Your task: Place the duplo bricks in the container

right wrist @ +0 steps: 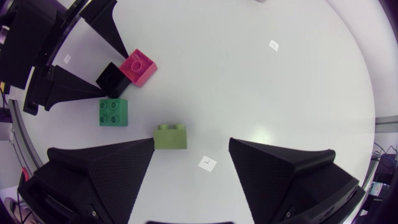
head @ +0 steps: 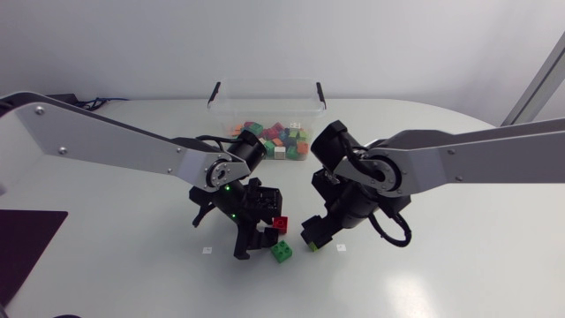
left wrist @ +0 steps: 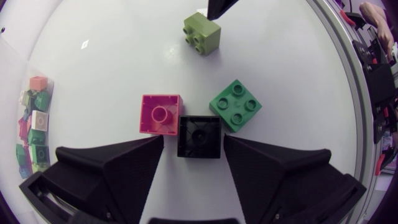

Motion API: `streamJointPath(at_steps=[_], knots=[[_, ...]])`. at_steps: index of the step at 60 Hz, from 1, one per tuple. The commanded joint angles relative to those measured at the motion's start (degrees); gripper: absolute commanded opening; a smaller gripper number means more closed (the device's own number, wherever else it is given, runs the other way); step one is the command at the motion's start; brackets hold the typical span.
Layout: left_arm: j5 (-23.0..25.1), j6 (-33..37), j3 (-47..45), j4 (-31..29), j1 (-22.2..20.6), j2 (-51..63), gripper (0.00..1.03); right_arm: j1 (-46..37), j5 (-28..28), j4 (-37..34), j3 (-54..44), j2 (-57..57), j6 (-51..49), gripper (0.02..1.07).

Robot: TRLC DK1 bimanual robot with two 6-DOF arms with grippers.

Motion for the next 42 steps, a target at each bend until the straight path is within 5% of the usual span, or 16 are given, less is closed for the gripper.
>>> streamJointPath(at_steps=[1, 7, 42], knots=[[0.52, 1.55, 1.32, -0.82, -0.92, 1.41, 0.51, -0.17, 0.57, 1.01, -1.45, 2.11, -2.19, 0.92], [0.61, 1.73, 0.97, -0.91, -1.09, 1.41, 0.31, -0.17, 0.57, 2.24, -1.89, 3.17, -3.07, 0.91], [1.40, 5.95, -0.88, -8.56, 4.44, -5.27, 0.29, 2.90, 0.66, 2.33, -1.37, 3.78, -3.07, 0.91]])
